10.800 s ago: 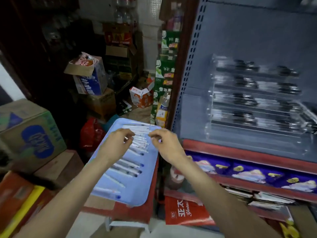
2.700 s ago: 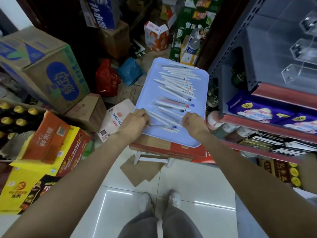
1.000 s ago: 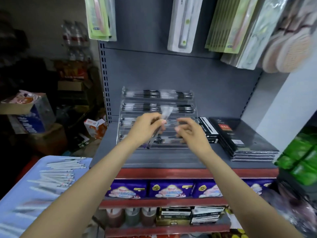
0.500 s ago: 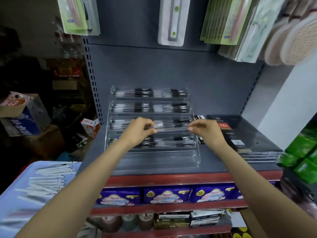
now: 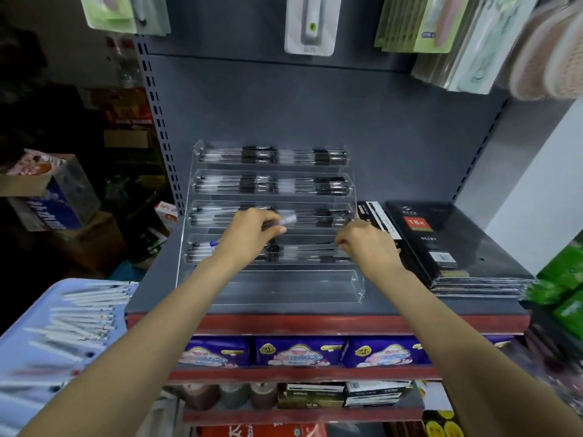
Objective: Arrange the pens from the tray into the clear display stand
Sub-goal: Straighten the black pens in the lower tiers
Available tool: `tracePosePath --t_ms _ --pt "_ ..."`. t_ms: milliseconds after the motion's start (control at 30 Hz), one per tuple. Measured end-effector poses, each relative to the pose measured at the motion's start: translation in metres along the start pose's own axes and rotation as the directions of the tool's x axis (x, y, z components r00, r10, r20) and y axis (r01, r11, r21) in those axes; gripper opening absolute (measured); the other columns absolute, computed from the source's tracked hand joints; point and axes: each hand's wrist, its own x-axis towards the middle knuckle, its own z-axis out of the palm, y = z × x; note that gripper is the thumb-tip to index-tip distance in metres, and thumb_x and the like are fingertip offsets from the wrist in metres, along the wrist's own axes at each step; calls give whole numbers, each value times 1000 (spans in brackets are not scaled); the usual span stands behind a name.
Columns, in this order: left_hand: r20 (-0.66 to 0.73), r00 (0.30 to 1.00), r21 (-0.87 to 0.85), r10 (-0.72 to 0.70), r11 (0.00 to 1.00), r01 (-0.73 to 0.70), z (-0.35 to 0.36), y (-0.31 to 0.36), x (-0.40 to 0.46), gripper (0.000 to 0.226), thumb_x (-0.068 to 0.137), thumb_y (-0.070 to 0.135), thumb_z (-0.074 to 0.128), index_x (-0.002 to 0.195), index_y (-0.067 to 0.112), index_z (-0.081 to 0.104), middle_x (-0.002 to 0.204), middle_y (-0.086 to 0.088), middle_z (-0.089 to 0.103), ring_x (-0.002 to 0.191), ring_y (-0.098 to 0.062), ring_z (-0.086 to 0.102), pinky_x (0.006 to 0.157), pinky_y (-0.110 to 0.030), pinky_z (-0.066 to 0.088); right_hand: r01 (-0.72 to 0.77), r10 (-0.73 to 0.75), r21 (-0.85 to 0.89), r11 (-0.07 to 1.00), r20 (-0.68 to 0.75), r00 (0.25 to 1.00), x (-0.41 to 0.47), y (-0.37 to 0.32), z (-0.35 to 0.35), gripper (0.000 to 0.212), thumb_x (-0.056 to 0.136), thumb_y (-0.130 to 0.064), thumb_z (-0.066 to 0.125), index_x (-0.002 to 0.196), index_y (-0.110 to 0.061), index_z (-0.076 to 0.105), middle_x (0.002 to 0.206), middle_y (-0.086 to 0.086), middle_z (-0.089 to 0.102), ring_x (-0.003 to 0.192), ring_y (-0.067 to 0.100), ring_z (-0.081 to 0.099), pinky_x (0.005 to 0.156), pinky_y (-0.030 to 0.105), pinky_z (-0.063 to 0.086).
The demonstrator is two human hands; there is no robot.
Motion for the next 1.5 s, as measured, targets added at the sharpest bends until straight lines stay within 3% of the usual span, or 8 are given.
tracePosePath --t_ms 200,367,567,733,867,1033,1167,1500 --pt "48 996 4 72 997 -72 -1 5 1 12 91 22 58 85 15 64 79 -1 52 83 -23 51 69 -27 30 50 -50 70 996 4 999 1 -9 2 25 94 -16 52 112 -25 67 113 0 63 105 21 60 79 35 52" --pt "134 987 10 88 996 -90 1 3 1 37 96 18 46 133 15 50 95 -1 41 100 -17 35 78 -16 23 31 -35 87 996 49 998 3 -12 0 24 93 -14 53 108 -24 69 116 -1 64 107 21 60 84 35 51" --pt "268 961 104 71 989 -103 5 1 2 48 99 18 36 146 10 27 110 -5 38 117 -23 29 100 -22 21 6 -15 152 988 63 998 5 -4 -1 25 92 -13 56 111 -22 69 117 -1 64 107 19 60 90 30 49" --pt "326 939 304 111 928 -215 16 19 11 52 101 28 34 148 9 20 123 -10 41 115 -25 33 100 -32 31 -81 106 814 575 24 994 -8 -13 -22 13 88 -20 63 99 -17 69 86 -7 68 77 8 63 56 8 45" --pt "307 933 210 188 943 -259 29 39 18 53 97 29 44 145 10 30 118 -9 45 112 -25 38 101 -35 34 -35 98 873 486 -15 995 -13 -11 -26 8 83 -6 67 89 -11 68 73 -1 64 59 -2 60 55 12 47" --pt "159 972 -54 175 984 -168 20 18 16 23 87 11 63 110 13 61 94 1 59 87 -13 57 86 -27 48 -112 292 813 572 -74 954 -14 14 -16 9 81 -6 70 89 -11 70 80 5 67 61 0 60 60 9 49" --pt "214 956 39 200 976 -213 18 7 13 12 86 11 64 97 12 67 87 7 59 80 -6 54 71 -8 40 -124 294 779 615 -80 953 -15 11 -6 12 81 -8 71 93 -9 72 82 0 66 60 -13 57 59 3 45" --pt "271 947 226 171 945 -235 31 10 20 12 91 13 55 102 11 61 107 -4 58 94 -18 56 85 -31 47 -130 269 625 770 -132 954 -12 8 -3 22 83 -6 68 105 -6 70 93 3 64 74 10 56 64 4 40"
